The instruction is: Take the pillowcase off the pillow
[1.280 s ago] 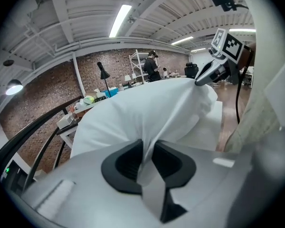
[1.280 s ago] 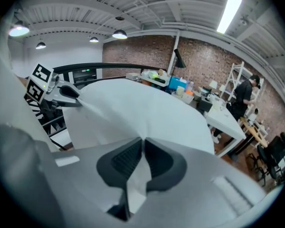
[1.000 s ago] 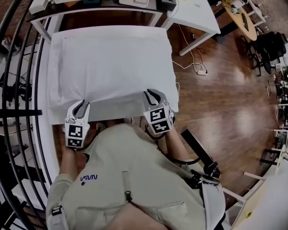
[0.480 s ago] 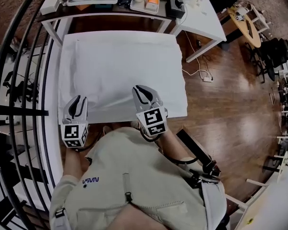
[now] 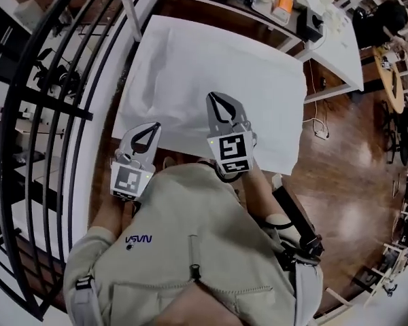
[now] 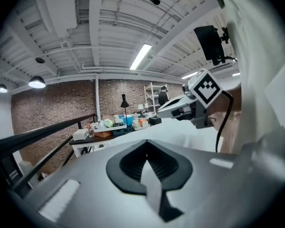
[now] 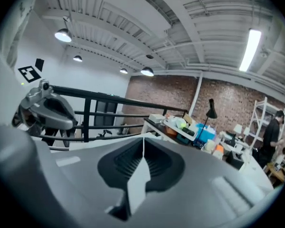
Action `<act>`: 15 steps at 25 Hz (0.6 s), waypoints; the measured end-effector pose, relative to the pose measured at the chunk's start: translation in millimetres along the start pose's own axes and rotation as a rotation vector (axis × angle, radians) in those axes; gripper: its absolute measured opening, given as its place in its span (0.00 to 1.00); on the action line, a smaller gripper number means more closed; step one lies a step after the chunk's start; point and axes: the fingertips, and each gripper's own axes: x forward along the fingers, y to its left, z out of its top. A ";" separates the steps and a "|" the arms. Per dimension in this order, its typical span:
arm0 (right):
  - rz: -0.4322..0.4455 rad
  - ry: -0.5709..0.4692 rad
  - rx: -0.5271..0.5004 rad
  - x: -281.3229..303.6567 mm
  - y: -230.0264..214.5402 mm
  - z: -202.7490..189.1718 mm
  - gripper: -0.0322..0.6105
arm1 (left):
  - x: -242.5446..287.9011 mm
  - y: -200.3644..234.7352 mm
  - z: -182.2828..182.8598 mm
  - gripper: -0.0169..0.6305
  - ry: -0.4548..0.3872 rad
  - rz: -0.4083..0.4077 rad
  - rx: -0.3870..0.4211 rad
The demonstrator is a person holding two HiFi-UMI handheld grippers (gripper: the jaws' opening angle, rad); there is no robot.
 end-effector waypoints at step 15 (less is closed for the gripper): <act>0.238 -0.017 0.140 31.8 48.8 -14.3 0.13 | 4.1 12.5 -20.6 0.06 0.086 0.391 -0.264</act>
